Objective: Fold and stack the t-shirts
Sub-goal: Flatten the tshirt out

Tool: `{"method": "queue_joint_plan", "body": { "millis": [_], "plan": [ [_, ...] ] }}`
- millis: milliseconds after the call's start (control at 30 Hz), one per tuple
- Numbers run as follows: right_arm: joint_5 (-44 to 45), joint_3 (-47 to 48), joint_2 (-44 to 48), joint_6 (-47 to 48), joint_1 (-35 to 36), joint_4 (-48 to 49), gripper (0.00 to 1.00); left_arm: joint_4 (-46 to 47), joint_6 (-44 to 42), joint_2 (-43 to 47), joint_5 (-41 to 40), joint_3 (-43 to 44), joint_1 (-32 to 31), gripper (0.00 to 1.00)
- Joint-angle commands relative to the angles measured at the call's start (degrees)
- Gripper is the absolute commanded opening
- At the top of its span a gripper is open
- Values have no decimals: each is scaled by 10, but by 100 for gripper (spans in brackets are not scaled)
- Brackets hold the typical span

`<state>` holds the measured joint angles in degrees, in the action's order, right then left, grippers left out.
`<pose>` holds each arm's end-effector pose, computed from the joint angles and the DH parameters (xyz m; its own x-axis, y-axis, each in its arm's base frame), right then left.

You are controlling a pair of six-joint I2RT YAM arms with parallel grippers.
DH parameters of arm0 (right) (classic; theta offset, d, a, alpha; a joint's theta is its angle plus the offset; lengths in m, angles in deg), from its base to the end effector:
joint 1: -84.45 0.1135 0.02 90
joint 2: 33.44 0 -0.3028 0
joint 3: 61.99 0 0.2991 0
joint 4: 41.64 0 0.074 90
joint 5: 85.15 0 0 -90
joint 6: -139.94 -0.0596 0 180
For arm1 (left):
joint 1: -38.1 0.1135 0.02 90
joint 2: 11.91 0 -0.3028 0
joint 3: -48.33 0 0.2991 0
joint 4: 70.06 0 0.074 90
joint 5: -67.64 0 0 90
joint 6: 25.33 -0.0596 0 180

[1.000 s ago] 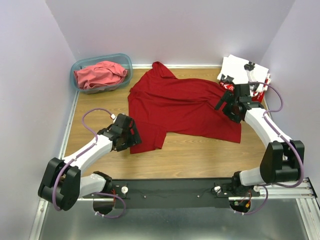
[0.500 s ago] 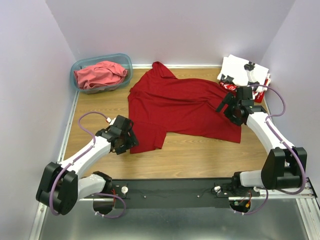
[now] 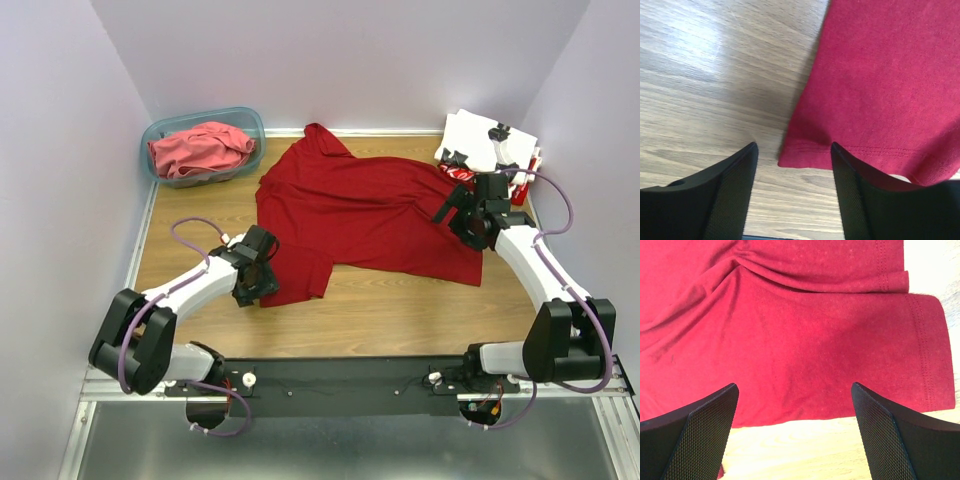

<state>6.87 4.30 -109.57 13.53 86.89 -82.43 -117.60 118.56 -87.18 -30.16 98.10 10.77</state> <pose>0.3266 0.0118 0.2531 -0.6336 0.5667 -0.5267 0.4422 0.8239 0.3546 0.2274 -0.1084 0.1503 -0.8399 -0.4669 -0.2768 -0.4392 0.8842 -0.1592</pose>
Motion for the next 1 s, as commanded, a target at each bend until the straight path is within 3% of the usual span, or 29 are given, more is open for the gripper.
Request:
{"method": "queue_joint_plan", "body": {
  "millis": [0, 100, 300, 333, 433, 967],
  "plan": [
    [-9, -5, 13, 4, -9, 9, 100, -4, 21, -29, -20, 2, -15, 65],
    [-11, -9, 14, 3, -13, 13, 100, -2, 24, -45, -14, 0, -25, 58],
    [-17, -18, 15, -2, -22, 19, 100, -1, 25, -54, -11, 1, -35, 26],
    [-17, -19, 15, -2, -22, 19, 100, 0, 25, -54, -10, 0, -35, 25],
    [-17, -19, 15, -3, -22, 19, 100, 5, 17, -55, -4, -1, -35, 0],
    [56, -117, 32, -48, -124, -15, 99, 56, -91, 20, -78, 82, -35, 0]
  ]
}}
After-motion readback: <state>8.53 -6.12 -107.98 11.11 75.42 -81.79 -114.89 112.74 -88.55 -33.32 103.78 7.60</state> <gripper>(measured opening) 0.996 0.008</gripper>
